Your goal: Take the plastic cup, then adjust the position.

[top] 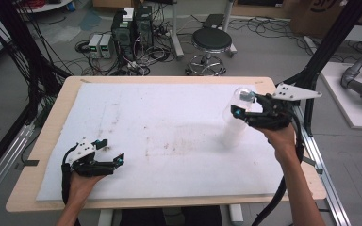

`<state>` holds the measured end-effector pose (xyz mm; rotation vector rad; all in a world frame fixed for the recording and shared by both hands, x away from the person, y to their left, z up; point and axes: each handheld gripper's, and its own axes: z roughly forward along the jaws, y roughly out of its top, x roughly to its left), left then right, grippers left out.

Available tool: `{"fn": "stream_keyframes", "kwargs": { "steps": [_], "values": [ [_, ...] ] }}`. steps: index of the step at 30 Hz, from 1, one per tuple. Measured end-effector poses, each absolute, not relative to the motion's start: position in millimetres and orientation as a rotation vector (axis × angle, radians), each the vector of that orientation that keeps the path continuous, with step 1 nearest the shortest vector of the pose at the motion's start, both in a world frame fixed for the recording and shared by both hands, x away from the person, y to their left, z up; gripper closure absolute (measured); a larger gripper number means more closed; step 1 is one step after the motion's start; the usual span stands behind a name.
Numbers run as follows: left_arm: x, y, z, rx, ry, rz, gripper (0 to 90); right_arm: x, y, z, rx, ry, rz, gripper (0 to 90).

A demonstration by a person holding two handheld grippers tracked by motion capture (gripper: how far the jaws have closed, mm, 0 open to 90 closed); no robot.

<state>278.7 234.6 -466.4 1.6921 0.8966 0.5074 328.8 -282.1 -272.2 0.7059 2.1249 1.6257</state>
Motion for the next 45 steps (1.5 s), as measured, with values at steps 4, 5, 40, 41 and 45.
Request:
{"fn": "stream_keyframes", "kwargs": {
  "steps": [4, 5, 40, 41, 45],
  "values": [
    [278.7, 234.8, -466.4, 1.692, 0.896, 0.507, 9.8, 311.7, -267.2, -290.7, 0.659, 2.158, 1.652, 35.9],
    [278.7, 234.9, -466.4, 1.691, 0.896, 0.508, 9.8, 311.7, -267.2, -290.7, 0.659, 2.158, 1.652, 35.9],
    [278.5, 234.3, -466.4, 1.693, 0.895, 0.506, 9.9, 306.6, -211.7, -357.0, 0.588, 2.29, 1.723, 36.0],
    [278.3, 234.4, -466.4, 1.694, 0.892, 0.509, 9.9, 306.6, -211.7, -357.0, 0.588, 2.29, 1.723, 36.0],
    [278.3, 234.8, -466.5, 1.688, 0.895, 0.51, 9.9, 308.7, -213.7, -358.1, 0.596, 2.287, 1.73, 36.0]
  ]
}}
